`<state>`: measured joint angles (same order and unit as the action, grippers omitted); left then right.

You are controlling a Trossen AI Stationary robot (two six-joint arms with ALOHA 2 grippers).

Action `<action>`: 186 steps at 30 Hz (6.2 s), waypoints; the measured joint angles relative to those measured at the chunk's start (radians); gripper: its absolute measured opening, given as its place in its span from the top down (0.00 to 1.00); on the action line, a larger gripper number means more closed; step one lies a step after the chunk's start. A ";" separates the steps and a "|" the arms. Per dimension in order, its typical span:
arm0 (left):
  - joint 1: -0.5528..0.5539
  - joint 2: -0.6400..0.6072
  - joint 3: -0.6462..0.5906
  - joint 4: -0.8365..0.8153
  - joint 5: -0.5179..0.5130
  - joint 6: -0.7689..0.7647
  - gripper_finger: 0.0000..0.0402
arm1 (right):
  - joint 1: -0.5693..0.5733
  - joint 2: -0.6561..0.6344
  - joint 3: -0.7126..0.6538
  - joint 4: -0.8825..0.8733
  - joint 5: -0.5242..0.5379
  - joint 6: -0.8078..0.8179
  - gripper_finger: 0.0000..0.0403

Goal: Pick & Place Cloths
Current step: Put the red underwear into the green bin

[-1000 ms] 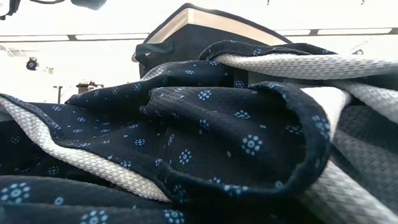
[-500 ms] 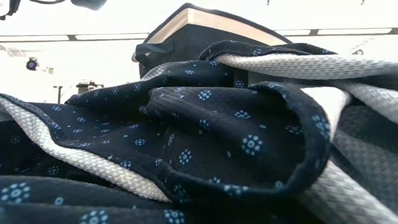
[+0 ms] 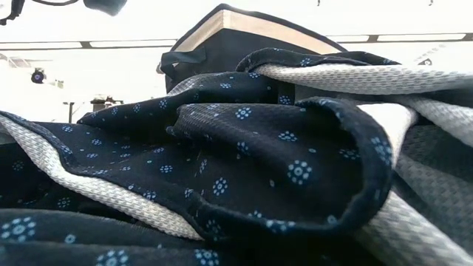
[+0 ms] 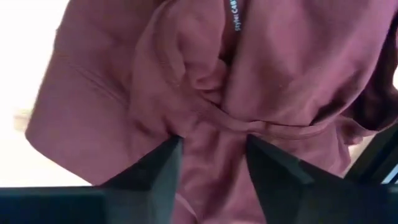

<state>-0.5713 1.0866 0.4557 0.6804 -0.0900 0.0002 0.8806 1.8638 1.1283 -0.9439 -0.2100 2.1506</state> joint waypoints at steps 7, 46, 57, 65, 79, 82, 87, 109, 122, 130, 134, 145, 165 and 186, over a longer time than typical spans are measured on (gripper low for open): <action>0.000 0.000 0.000 0.000 0.000 0.000 0.83 | 0.000 0.002 0.004 0.002 0.006 -0.008 0.89; 0.002 0.000 -0.001 -0.009 -0.048 0.019 0.77 | -0.023 0.005 0.588 -0.387 0.778 -0.364 0.98; 0.002 0.003 0.000 0.005 -0.130 0.030 0.37 | -0.080 0.004 0.695 -0.164 0.892 -0.743 0.98; 0.002 0.055 0.001 0.104 -0.128 0.034 0.19 | -0.160 0.004 0.711 0.201 0.918 -1.183 0.98; 0.012 0.242 0.139 0.142 -0.118 0.034 0.17 | -0.306 0.004 0.710 0.363 0.881 -1.469 0.98; 0.022 0.280 0.180 0.142 -0.118 0.034 0.17 | -0.323 0.004 0.708 0.371 0.837 -1.475 0.98; 0.043 0.326 0.232 0.143 -0.118 0.055 0.17 | -0.330 0.004 0.688 0.432 0.800 -1.510 0.98; 0.046 0.272 0.239 0.035 -0.116 0.147 0.93 | -0.318 0.004 0.682 0.400 0.781 -1.525 0.89; 0.045 -0.044 0.226 -0.417 -0.389 0.117 0.94 | -0.257 0.004 0.668 0.187 0.796 -1.281 0.53; 0.044 -0.285 0.225 -0.658 -0.837 0.132 0.94 | -0.240 0.004 0.595 0.184 0.805 -1.169 0.45; 0.055 -0.366 0.225 -0.674 -1.061 0.207 0.94 | -0.242 0.004 0.565 0.201 0.809 -1.155 0.44; 0.368 -0.493 0.233 -0.667 -1.205 0.387 0.94 | -0.242 0.004 0.518 0.243 0.814 -1.155 0.41; 1.196 -0.320 0.225 -0.848 -0.523 0.130 0.93 | -0.242 0.004 0.494 0.278 0.814 -1.164 0.35; 1.202 -0.263 0.226 -0.929 -0.602 0.047 0.53 | -0.242 0.004 0.487 0.291 0.814 -1.167 0.43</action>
<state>0.6308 0.8234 0.6819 -0.2490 -0.6918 0.0469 0.6388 1.8675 1.6150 -0.6529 0.6044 0.9833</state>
